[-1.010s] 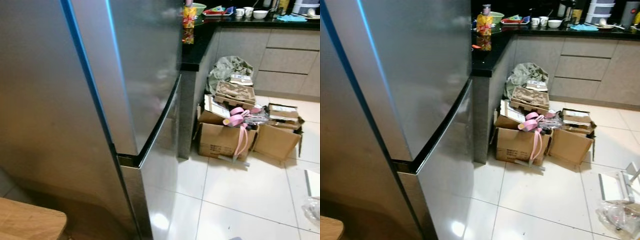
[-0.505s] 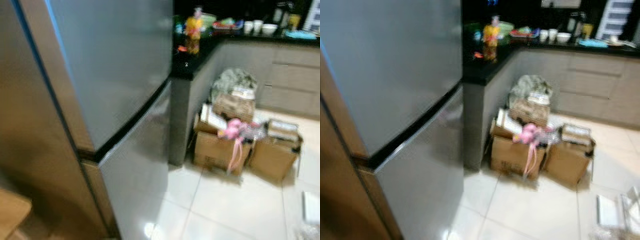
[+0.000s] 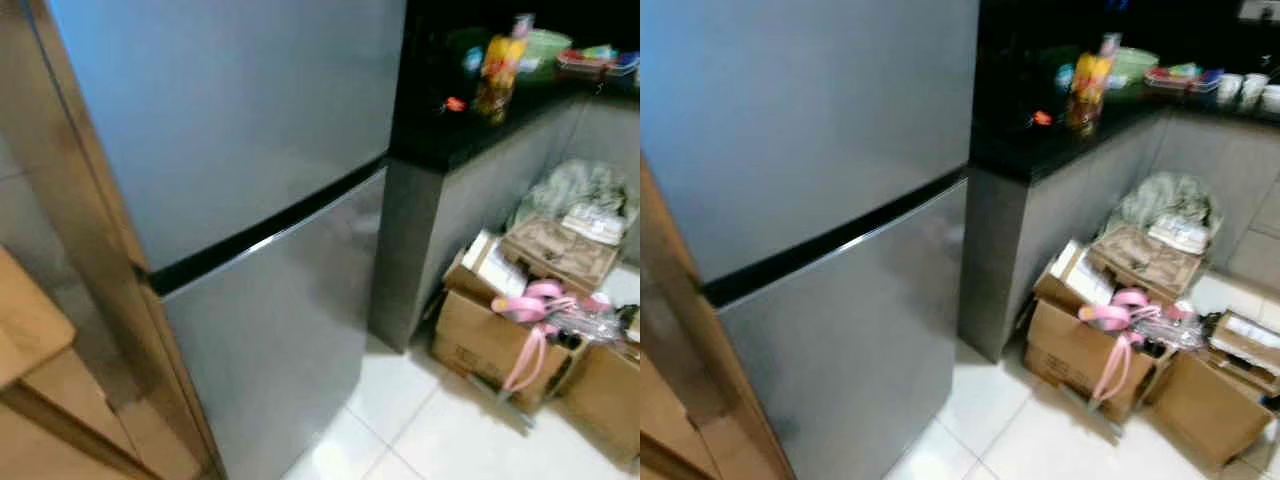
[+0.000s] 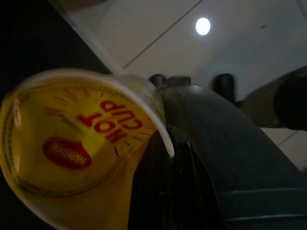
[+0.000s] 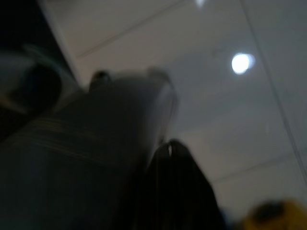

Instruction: Restocking fridge

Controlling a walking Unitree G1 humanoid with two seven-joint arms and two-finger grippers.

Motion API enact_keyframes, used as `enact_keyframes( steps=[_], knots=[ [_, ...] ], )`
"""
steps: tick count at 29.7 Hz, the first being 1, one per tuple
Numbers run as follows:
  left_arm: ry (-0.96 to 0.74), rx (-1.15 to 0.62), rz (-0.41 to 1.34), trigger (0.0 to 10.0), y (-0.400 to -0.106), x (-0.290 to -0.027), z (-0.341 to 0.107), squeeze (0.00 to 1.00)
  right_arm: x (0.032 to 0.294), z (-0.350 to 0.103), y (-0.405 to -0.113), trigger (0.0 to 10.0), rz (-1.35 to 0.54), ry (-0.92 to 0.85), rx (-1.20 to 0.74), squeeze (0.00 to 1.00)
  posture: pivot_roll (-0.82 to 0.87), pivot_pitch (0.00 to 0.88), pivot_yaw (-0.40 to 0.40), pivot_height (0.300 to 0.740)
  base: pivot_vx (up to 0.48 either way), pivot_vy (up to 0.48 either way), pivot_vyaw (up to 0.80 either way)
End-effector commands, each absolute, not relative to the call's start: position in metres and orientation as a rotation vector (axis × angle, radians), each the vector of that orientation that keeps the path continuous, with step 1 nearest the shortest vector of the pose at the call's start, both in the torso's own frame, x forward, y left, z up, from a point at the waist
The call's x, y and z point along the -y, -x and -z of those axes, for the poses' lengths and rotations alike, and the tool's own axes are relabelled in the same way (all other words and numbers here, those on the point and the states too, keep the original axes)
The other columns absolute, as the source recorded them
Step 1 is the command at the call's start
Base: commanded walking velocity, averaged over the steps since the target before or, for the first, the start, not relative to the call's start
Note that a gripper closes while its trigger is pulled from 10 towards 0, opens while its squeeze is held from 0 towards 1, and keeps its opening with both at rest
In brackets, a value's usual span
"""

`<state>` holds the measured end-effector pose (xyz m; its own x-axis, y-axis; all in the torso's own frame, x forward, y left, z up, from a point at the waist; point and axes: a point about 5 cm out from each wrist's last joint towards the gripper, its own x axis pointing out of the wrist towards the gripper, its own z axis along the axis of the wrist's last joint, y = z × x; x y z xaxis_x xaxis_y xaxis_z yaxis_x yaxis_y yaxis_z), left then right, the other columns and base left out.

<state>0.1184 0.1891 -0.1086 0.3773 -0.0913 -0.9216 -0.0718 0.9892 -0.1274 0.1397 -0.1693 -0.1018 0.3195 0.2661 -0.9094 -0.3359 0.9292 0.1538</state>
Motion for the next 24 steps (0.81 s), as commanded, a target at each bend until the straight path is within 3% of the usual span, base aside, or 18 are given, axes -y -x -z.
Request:
enact_keyframes(
  steps=[1, 12, 16, 24],
  knots=[
    [0.168, -1.203, 0.01, 10.0, -0.113, -0.187, 0.11, 0.0, 0.158, 0.105, -0.131, 10.0, -0.434, 0.041, -1.217, 0.0, -0.1, 0.0, 0.023, 0.74, 0.0, 0.0, 0.8],
    [0.172, -1.203, 0.018, 10.0, -0.115, -0.184, 0.11, 0.0, 0.128, 0.109, -0.121, 10.0, -0.488, 0.013, -1.224, 0.0, -0.1, 0.0, 0.023, 0.74, 0.0, 0.0, 0.8],
    [0.17, -1.204, 0.02, 10.0, -0.115, -0.183, 0.11, 0.0, 0.146, 0.107, -0.127, 10.0, -0.474, 0.021, -1.226, 0.0, -0.1, 0.0, 0.023, 0.74, 0.0, 0.0, 0.8],
    [0.17, -1.202, 0.024, 10.0, -0.115, -0.183, 0.11, 0.0, 0.149, 0.107, -0.127, 10.0, -0.472, 0.023, -1.222, 0.0, -0.1, 0.0, 0.023, 0.74, 0.0, 0.0, 0.8]
  ],
)
